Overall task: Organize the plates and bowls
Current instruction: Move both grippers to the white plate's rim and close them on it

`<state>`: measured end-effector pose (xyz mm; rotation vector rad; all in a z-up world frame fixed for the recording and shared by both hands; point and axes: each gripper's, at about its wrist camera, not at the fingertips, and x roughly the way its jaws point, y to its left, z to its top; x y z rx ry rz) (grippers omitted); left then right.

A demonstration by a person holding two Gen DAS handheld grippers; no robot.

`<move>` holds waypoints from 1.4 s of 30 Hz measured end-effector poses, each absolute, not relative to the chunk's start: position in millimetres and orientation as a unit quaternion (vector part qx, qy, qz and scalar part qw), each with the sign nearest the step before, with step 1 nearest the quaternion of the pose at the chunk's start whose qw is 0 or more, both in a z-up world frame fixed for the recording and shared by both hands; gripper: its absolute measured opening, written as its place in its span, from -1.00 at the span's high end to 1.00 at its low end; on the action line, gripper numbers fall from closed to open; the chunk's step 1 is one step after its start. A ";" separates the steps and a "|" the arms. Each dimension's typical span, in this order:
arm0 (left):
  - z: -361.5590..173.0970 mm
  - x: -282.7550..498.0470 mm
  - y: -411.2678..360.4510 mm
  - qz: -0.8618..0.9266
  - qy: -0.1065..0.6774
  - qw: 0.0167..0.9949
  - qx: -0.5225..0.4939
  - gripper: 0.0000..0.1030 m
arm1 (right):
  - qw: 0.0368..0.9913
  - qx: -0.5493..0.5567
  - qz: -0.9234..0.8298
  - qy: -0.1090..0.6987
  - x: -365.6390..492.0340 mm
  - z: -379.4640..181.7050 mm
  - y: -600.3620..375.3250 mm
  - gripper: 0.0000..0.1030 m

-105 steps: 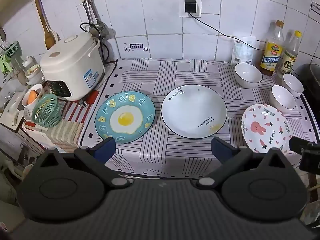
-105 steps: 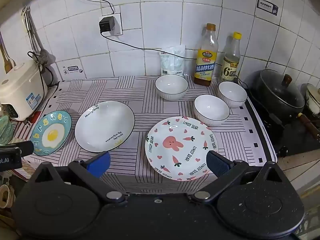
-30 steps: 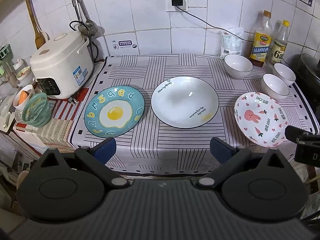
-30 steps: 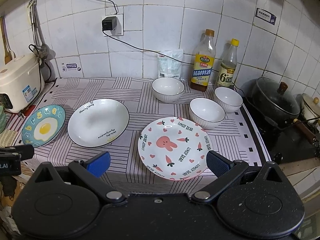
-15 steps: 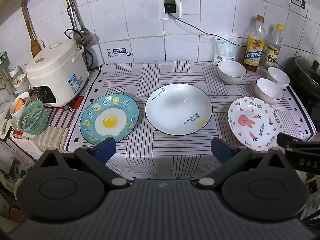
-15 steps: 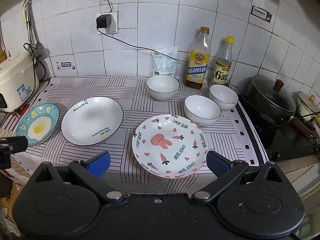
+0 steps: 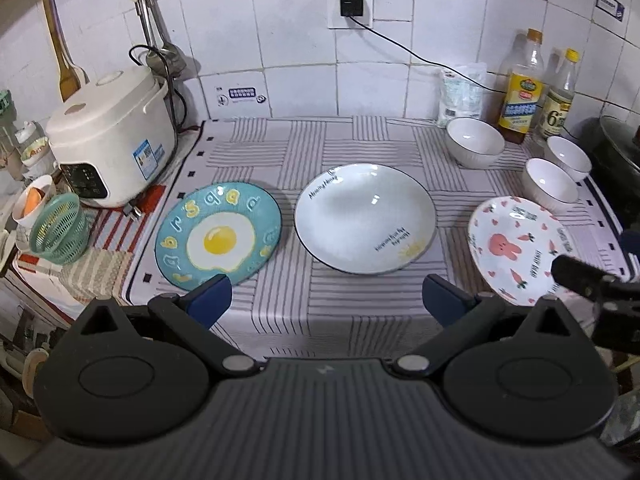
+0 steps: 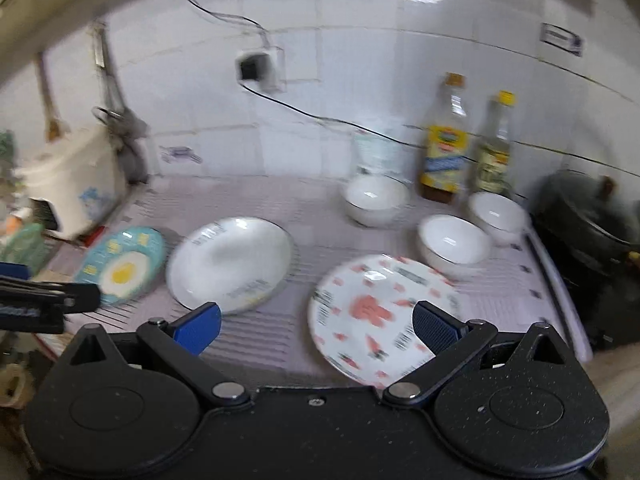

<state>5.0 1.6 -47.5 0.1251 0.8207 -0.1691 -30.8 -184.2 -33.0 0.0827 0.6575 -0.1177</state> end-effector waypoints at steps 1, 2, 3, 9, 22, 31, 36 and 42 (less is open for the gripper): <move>-49.3 8.2 1.7 -0.080 0.394 0.914 0.059 -1.00 | 0.949 0.045 -0.042 0.309 -28.9 -35.3 -186.3 -1.00; -51.5 12.5 2.1 -0.079 0.390 0.916 0.057 -1.00 | 0.953 0.052 -0.032 0.297 -26.1 -38.4 -189.3 -1.00; -54.5 18.6 2.2 -0.081 0.385 0.918 0.056 -1.00 | 0.956 0.061 -0.025 0.286 -22.8 -42.2 -191.7 -1.00; -78.8 65.2 9.9 -0.097 0.393 0.914 0.027 -1.00 | 0.959 0.079 0.019 0.271 20.4 -65.1 -208.6 -1.00; -186.3 135.9 10.3 -0.054 0.468 0.882 -0.032 -0.80 | 0.945 0.059 0.107 0.303 114.0 -130.2 -217.5 -0.69; -222.5 151.6 -3.5 -0.080 0.461 0.882 -0.061 -0.52 | 0.925 0.060 0.092 0.363 174.9 -175.2 -229.6 -0.49; -228.2 155.7 1.5 -0.089 0.452 0.885 -0.067 0.02 | 0.916 0.070 0.106 0.381 191.9 -188.3 -238.2 0.00; -228.3 156.4 -0.9 -0.084 0.444 0.889 -0.069 0.30 | 0.899 0.106 0.143 0.400 204.7 -194.8 -244.9 0.71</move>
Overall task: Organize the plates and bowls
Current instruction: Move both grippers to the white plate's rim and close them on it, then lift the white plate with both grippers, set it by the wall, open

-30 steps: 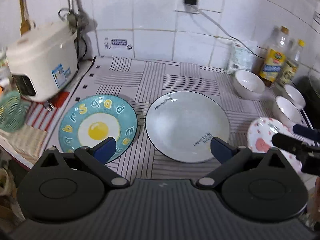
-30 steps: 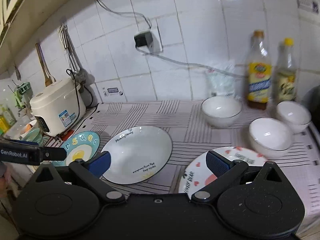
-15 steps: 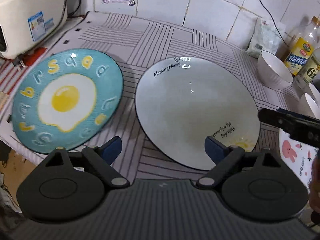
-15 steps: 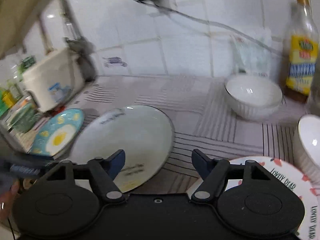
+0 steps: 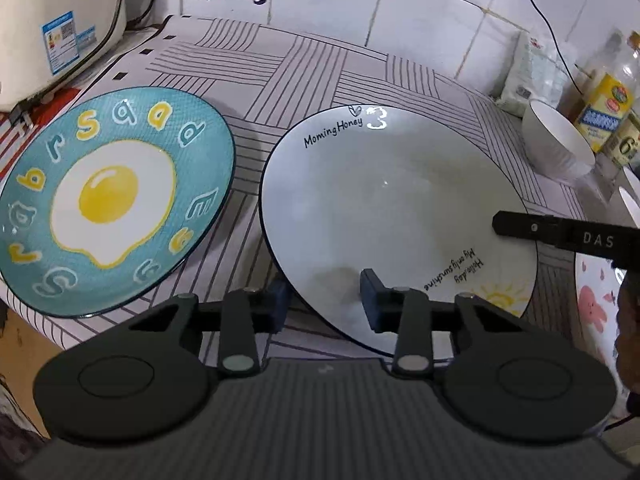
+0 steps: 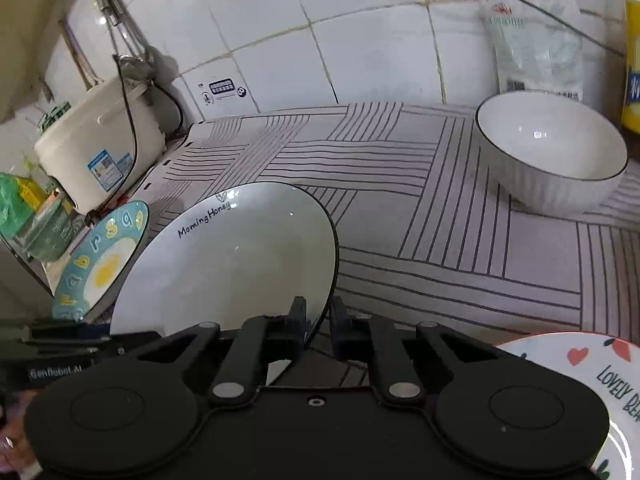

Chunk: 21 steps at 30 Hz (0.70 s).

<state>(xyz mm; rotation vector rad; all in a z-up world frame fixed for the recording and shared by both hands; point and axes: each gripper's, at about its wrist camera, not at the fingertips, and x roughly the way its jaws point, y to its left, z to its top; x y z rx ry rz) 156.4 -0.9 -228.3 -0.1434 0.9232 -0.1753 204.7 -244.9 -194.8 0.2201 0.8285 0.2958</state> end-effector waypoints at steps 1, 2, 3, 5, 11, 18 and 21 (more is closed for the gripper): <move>-228.1 156.4 -1.3 -0.082 0.443 0.890 -0.069 0.30 | 0.897 0.111 0.144 0.403 206.7 -195.9 -245.5 0.70; -227.9 156.4 -2.4 -0.079 0.442 0.891 -0.068 0.30 | 0.896 0.116 0.145 0.404 208.3 -197.2 -246.2 0.70; -227.5 155.9 -3.0 -0.076 0.442 0.891 -0.068 0.30 | 0.893 0.125 0.146 0.406 210.2 -198.5 -247.2 0.70; -226.6 156.9 -4.4 -0.073 0.443 0.891 -0.067 0.30 | 0.889 0.136 0.151 0.410 213.8 -200.8 -249.3 0.69; -217.6 165.4 -6.0 -0.080 0.445 0.890 -0.053 0.28 | 0.891 0.099 0.174 0.408 212.5 -193.9 -245.6 0.65; -204.9 184.3 -14.5 -0.094 0.414 0.904 -0.048 0.28 | 0.896 0.097 0.172 0.397 221.3 -182.2 -259.0 0.63; -199.8 200.5 -14.2 -0.097 0.414 0.903 -0.055 0.28 | 0.901 0.100 0.172 0.385 227.9 -175.8 -262.9 0.61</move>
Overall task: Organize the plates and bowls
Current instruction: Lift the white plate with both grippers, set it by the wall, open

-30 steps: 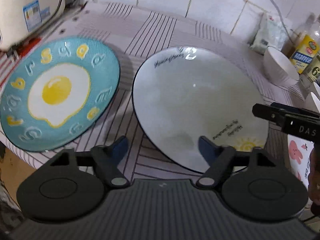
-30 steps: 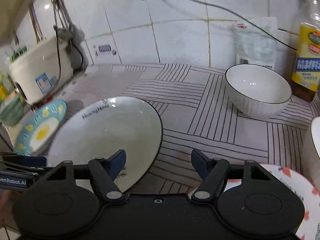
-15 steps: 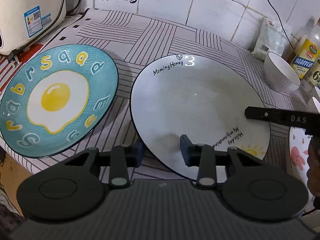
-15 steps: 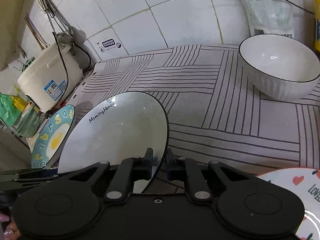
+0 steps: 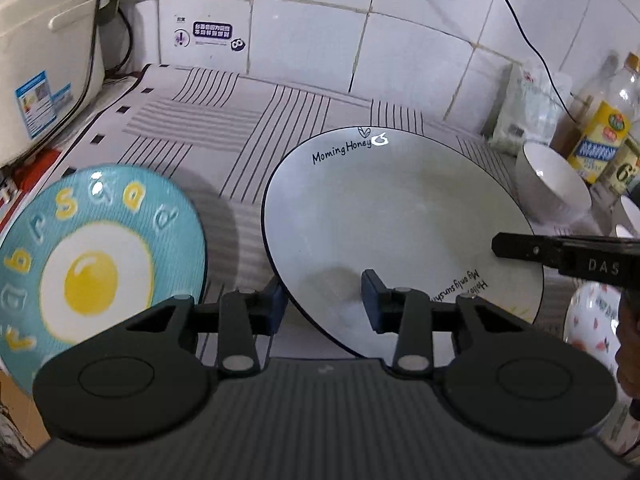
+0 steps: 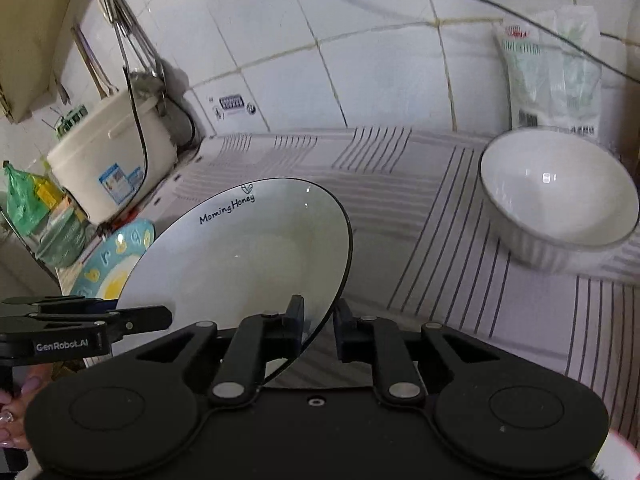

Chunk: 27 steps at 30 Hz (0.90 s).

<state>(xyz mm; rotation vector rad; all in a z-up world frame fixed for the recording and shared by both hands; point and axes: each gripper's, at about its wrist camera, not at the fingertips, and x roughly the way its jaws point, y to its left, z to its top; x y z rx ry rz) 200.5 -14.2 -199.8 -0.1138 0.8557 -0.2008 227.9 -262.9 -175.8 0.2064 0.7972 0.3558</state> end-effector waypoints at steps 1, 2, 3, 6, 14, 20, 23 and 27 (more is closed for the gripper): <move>-197.1 207.5 -13.9 -0.098 0.415 0.903 -0.059 0.28 | 0.902 0.099 0.171 0.383 231.2 -174.0 -263.7 0.61; -194.4 214.9 -15.1 -0.098 0.416 0.902 -0.059 0.28 | 0.903 0.098 0.170 0.382 234.6 -173.3 -264.6 0.60; -191.7 223.8 -18.1 -0.096 0.415 0.903 -0.050 0.28 | 0.904 0.100 0.170 0.380 238.3 -172.3 -265.7 0.59; -187.2 244.7 -26.1 -0.087 0.400 0.912 -0.029 0.21 | 0.909 0.106 0.178 0.363 248.8 -169.4 -269.1 0.50; -190.7 309.4 -30.4 -0.093 0.397 0.912 -0.041 0.21 | 0.917 0.095 0.158 0.355 292.8 -175.2 -269.2 0.48; -199.7 345.8 -36.9 -0.100 0.416 0.903 -0.030 0.20 | 0.929 0.069 0.116 0.345 313.6 -177.2 -266.4 0.47; -205.0 355.5 -36.4 -0.100 0.416 0.903 -0.036 0.20 | 0.931 0.061 0.102 0.345 322.7 -177.9 -265.3 0.47; -217.0 369.4 -34.7 -0.106 0.432 0.894 -0.053 0.19 | 0.932 0.052 0.085 0.349 332.2 -180.7 -259.0 0.46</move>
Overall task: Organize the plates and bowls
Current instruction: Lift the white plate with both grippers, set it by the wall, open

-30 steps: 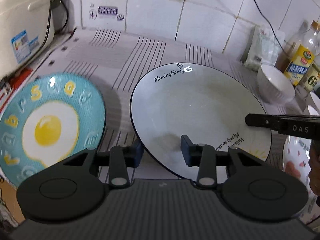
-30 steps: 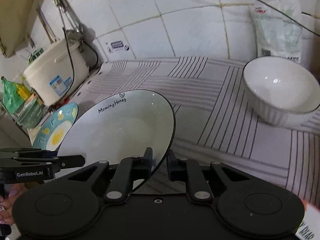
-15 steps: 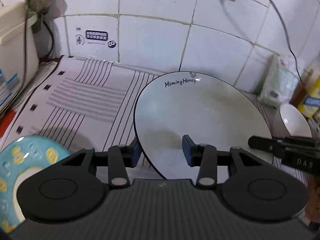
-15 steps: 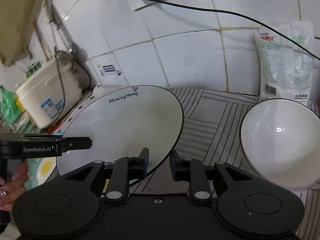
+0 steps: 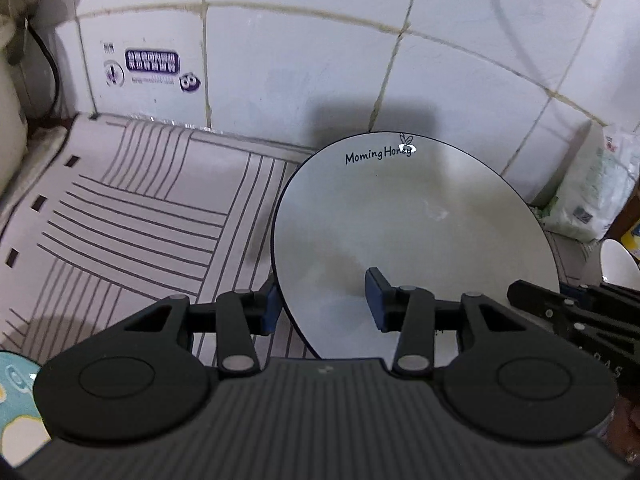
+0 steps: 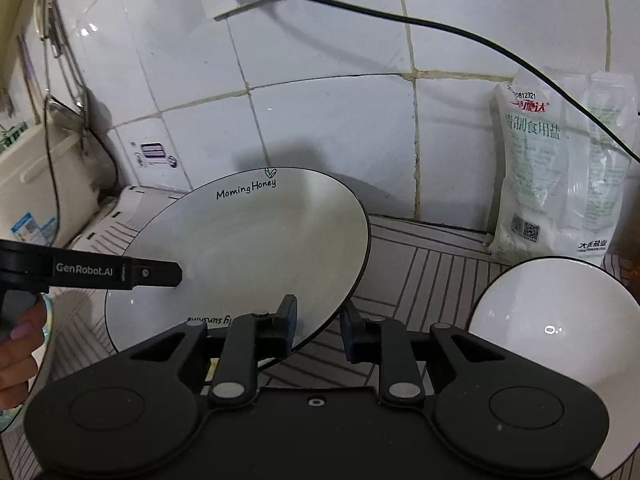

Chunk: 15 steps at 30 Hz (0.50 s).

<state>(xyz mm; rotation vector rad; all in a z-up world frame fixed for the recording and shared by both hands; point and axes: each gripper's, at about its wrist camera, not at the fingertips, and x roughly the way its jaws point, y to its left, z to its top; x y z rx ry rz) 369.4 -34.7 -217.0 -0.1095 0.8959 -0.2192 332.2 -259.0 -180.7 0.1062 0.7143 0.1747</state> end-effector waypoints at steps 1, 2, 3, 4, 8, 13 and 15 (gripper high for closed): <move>-220.3 372.3 -35.4 -0.106 0.439 0.891 -0.053 0.19 | 0.932 0.049 0.082 0.351 334.5 -181.6 -257.6 0.46; -224.7 375.1 -35.5 -0.104 0.447 0.887 -0.054 0.19 | 0.931 0.042 0.075 0.355 337.2 -182.9 -254.2 0.46; -227.0 375.5 -36.2 -0.103 0.447 0.887 -0.054 0.19 | 0.930 0.035 0.068 0.359 339.2 -184.4 -250.9 0.45; -228.2 375.1 -37.5 -0.102 0.445 0.888 -0.051 0.19 | 0.929 0.028 0.062 0.364 340.7 -186.4 -247.9 0.44; -223.8 370.8 -40.6 -0.086 0.458 0.882 -0.065 0.02 | 0.927 0.014 0.050 0.373 342.5 -191.3 -240.6 0.36; -206.6 351.2 -37.4 -0.086 0.463 0.879 -0.082 -0.20 | 0.914 -0.042 0.041 0.402 336.4 -179.7 -214.1 0.09; -196.1 339.1 -35.8 -0.084 0.458 0.881 -0.079 -0.31 | 0.917 -0.046 0.046 0.394 321.2 -170.9 -210.3 0.06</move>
